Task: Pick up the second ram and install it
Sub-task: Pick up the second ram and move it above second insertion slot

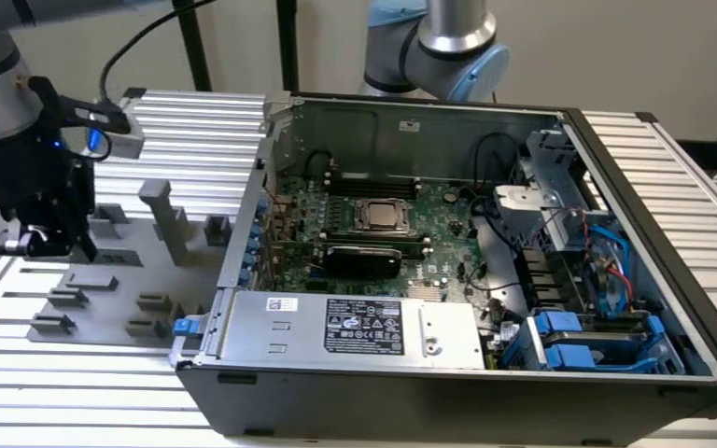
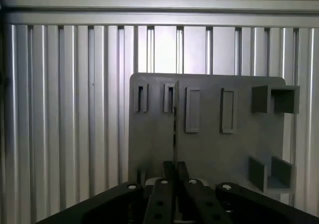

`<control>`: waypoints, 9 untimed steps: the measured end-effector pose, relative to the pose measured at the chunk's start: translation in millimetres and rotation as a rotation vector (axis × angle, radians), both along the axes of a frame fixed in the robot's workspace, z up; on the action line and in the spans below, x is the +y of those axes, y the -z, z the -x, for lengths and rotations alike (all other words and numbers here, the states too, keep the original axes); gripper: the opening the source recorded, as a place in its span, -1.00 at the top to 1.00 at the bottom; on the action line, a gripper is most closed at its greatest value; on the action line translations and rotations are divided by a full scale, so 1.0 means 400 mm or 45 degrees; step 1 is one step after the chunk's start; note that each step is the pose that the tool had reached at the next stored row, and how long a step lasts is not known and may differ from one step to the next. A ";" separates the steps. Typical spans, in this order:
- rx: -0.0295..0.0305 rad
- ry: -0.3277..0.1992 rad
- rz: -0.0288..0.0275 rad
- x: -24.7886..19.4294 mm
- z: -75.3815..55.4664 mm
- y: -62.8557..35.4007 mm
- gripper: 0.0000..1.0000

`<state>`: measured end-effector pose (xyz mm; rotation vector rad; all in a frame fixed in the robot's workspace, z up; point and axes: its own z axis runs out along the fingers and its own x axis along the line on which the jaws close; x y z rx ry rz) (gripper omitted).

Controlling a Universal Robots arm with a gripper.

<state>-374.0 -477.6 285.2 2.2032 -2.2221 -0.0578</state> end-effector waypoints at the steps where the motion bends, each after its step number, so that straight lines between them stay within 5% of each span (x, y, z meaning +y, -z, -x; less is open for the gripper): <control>1: -0.0001 0.000 -0.0001 0.000 -0.001 -0.011 1.00; 9: 0.0000 0.000 0.0001 0.002 -0.016 -0.102 1.00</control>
